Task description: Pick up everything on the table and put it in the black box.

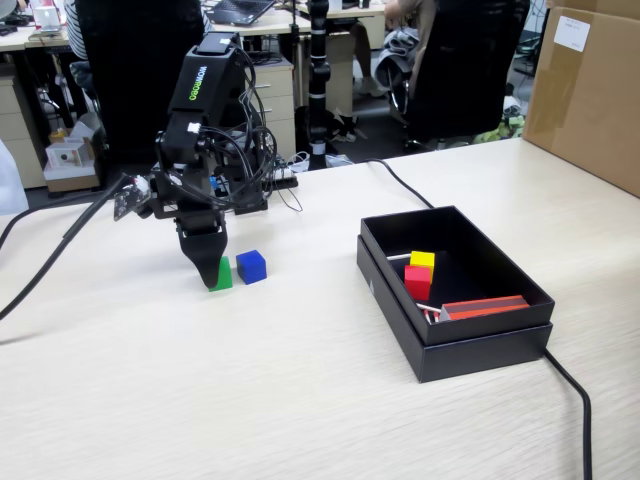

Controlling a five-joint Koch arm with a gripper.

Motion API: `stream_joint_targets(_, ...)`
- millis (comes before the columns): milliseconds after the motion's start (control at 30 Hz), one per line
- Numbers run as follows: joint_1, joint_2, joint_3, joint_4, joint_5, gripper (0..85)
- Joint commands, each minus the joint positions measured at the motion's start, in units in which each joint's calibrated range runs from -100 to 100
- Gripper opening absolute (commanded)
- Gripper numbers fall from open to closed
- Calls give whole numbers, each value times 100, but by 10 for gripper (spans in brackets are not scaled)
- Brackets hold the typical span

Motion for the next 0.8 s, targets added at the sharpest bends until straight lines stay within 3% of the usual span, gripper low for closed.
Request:
stream_joint_targets(0,5,67,353,89,24,419)
stream_joint_targets(100,59,135,398,158,68,355)
stream_joint_targets(367,127,262,416,167,161,352)
stream_joint_targets(400,132,285,434,167,171,322)
stream_joint_targets(500,132,285,489,487,200,113)
stream_joint_targets(567,122,285,489,634,195,69)
stream_joint_targets(767,93,9,779,590,176,68)
